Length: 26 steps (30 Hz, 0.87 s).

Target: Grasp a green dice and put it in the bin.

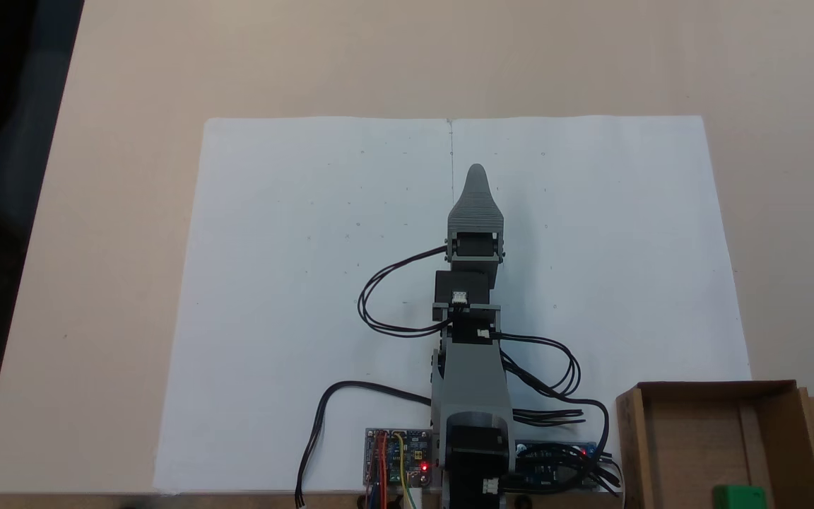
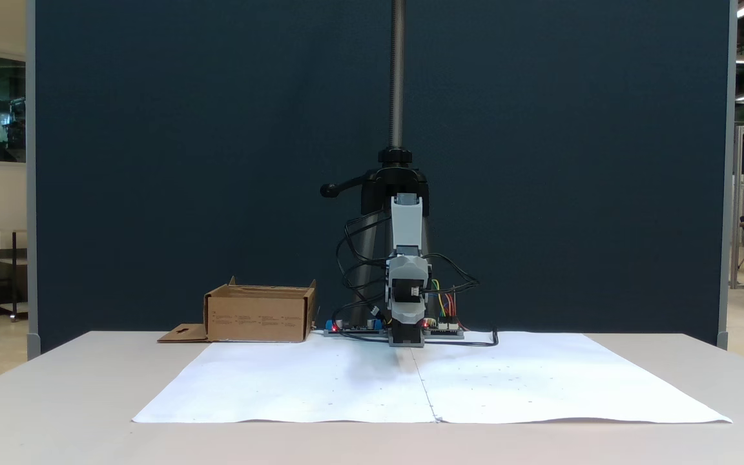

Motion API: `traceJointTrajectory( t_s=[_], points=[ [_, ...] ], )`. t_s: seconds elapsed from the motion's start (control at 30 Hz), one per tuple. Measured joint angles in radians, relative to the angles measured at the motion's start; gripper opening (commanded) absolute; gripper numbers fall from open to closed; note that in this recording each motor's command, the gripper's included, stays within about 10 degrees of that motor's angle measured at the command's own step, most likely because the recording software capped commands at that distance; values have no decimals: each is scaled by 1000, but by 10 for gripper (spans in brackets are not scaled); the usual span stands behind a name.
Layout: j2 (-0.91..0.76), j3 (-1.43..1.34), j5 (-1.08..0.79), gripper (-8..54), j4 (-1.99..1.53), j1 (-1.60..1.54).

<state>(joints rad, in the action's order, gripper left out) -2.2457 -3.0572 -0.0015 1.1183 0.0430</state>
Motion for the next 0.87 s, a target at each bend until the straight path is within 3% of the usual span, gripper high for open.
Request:
traceJointTrajectory(
  t_s=[0.87],
  points=[
    [0, 0, 0, 468, 40, 0]
  ],
)
